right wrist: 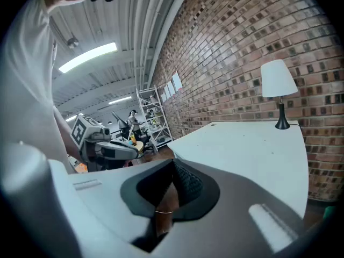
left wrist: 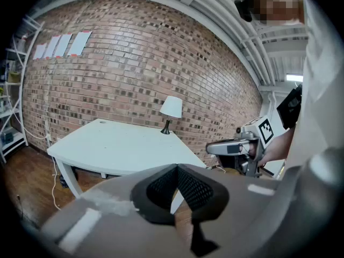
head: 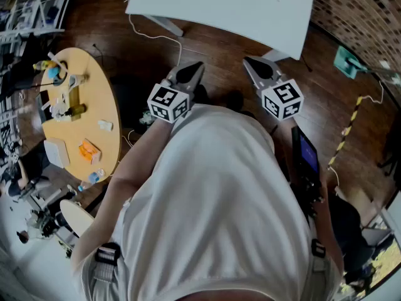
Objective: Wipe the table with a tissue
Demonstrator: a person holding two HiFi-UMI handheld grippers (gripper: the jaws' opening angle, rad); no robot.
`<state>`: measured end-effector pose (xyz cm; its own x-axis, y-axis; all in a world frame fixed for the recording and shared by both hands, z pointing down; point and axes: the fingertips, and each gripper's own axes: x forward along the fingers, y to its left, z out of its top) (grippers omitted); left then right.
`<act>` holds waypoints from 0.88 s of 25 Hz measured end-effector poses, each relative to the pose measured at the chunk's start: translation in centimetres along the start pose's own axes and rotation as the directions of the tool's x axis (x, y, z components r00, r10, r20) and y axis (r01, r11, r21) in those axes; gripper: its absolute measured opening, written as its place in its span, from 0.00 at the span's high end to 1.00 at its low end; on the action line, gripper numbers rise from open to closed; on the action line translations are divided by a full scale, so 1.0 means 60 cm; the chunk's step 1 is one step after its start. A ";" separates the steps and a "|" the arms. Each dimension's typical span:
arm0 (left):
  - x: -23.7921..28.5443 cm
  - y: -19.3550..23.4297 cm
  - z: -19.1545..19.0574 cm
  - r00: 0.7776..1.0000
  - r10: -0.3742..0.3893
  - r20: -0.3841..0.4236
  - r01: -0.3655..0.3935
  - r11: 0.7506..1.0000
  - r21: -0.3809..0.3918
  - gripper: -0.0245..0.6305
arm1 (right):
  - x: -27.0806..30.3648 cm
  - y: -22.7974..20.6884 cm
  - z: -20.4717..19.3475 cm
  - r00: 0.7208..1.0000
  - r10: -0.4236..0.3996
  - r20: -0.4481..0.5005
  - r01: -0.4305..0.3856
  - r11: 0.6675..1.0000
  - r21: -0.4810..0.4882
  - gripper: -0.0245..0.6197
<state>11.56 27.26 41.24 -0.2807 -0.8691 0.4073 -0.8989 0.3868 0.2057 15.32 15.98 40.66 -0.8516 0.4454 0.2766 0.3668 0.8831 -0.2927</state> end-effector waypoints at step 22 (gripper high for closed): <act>-0.186 0.207 -0.070 0.980 0.195 -0.027 -0.196 0.975 -0.100 0.96 | 0.229 0.154 0.024 0.960 0.202 -0.196 -0.216 0.975 -0.052 0.95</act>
<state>4.95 43.09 42.99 -0.4410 -0.7684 0.4638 -0.7882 0.5787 0.2093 6.47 30.03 40.44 -0.6699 0.6345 0.3854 0.5608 0.7727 -0.2973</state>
